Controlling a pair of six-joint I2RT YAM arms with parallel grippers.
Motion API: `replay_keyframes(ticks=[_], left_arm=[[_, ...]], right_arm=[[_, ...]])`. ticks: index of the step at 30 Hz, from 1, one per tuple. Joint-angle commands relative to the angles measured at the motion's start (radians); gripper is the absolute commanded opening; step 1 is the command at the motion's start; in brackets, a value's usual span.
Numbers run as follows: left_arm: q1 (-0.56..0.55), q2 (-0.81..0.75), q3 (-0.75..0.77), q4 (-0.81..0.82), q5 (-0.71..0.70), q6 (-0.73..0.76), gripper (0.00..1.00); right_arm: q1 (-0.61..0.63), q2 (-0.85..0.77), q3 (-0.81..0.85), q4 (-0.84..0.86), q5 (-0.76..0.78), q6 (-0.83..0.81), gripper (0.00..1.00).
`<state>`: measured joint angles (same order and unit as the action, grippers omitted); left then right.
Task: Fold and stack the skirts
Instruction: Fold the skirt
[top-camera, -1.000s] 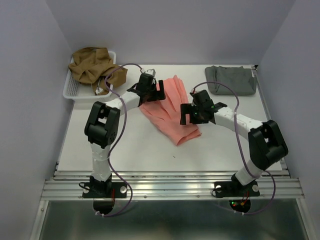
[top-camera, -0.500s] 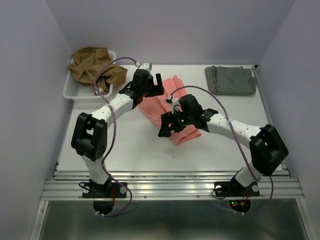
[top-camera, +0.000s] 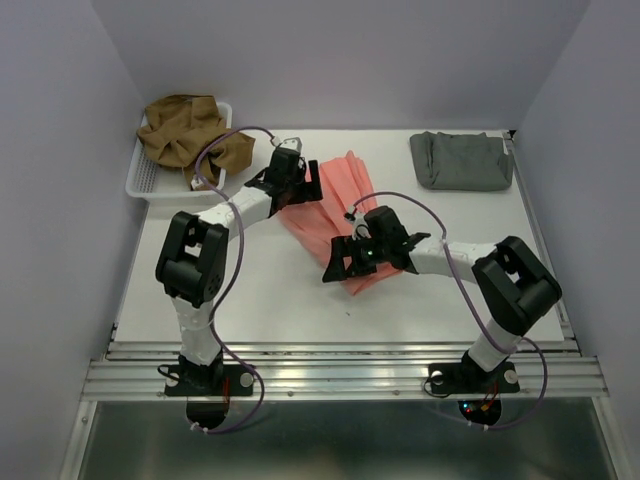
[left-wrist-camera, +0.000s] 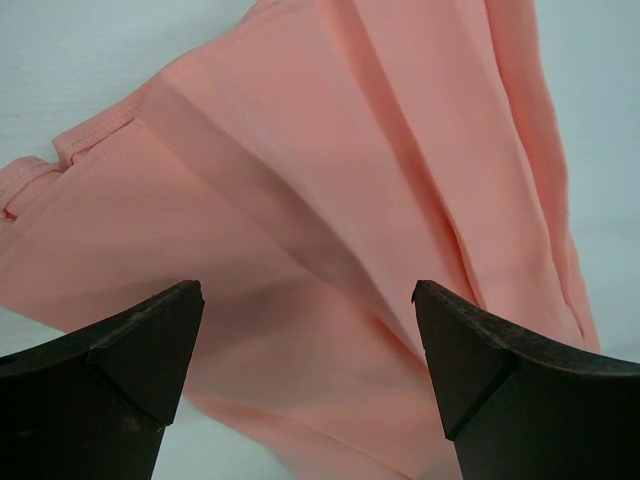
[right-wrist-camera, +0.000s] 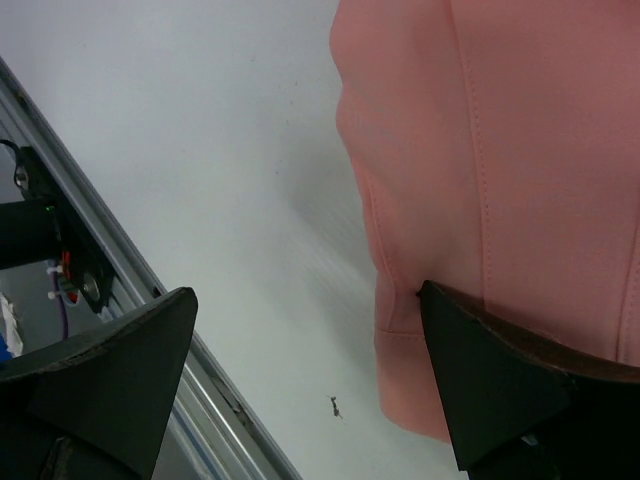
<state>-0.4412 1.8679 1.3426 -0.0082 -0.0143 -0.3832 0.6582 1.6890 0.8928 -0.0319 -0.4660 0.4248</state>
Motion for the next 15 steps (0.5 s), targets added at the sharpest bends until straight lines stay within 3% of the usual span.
replay_keyframes(ticks=[1, 9, 15], left_arm=[[0.007, 0.06, 0.056, 0.016, 0.01, 0.024, 0.99], [0.018, 0.172, 0.069, 0.01, 0.036, 0.017, 0.99], [0.024, 0.151, 0.004, -0.095, -0.012, -0.039, 0.97]], right_arm=[[-0.032, 0.017, -0.089, -0.011, 0.055, 0.02, 1.0], [-0.071, -0.021, -0.147, -0.011, 0.052, 0.008, 1.0], [-0.124, -0.087, -0.206, -0.039, 0.052, 0.014, 1.0]])
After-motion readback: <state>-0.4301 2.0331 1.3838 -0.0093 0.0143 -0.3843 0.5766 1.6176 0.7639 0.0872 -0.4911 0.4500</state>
